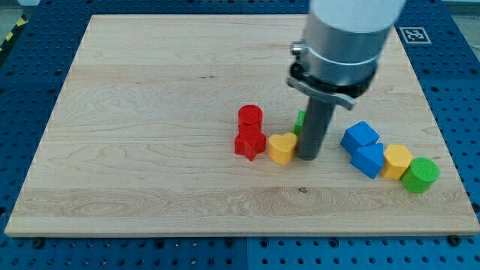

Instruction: Push the red circle closer to the red star

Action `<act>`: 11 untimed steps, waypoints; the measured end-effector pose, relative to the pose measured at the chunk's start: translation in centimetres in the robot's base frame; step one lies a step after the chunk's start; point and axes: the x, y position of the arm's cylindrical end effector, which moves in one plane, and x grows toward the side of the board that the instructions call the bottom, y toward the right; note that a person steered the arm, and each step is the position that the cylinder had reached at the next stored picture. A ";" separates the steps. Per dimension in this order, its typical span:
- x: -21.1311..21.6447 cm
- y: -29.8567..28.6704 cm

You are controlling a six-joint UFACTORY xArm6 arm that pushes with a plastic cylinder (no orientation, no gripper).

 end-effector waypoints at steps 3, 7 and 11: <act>-0.4 -4.8; -8.4 -3.7; -6.5 -1.9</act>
